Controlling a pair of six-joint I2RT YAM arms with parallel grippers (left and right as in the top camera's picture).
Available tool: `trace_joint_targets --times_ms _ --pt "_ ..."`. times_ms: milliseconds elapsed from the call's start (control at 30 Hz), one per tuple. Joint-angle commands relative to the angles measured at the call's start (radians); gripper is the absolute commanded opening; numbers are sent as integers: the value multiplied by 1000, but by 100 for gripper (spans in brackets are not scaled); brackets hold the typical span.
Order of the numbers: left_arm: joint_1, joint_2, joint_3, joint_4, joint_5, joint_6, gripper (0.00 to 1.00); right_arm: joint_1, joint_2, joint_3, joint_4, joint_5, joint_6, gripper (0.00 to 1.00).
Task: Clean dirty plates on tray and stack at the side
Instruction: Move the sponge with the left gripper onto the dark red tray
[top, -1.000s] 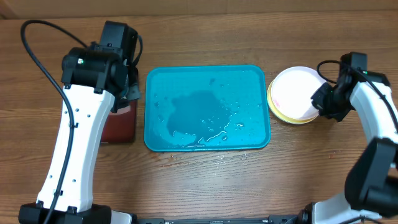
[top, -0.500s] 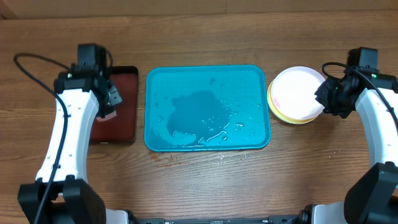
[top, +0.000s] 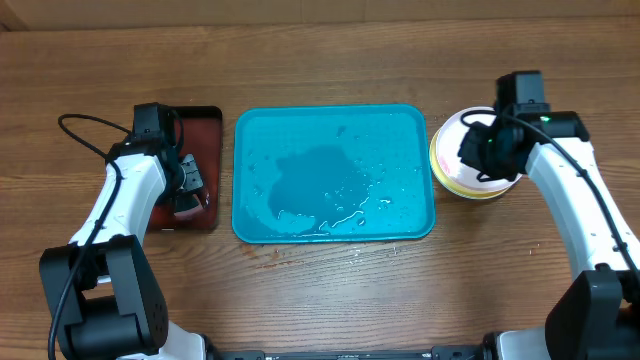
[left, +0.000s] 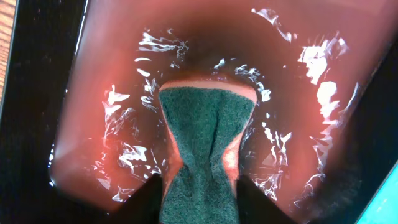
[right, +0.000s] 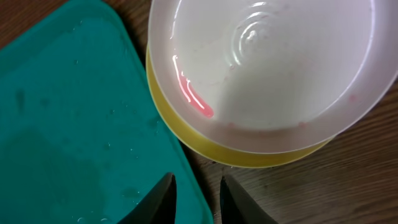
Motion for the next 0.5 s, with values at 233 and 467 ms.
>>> trace_joint_targets --times_ms 233,467 --pt "-4 -46 235 -237 127 19 45 70 -29 53 -76 -8 -27 16" --pt "-8 -119 512 -475 386 18 61 72 -138 148 -176 -8 -80 19"
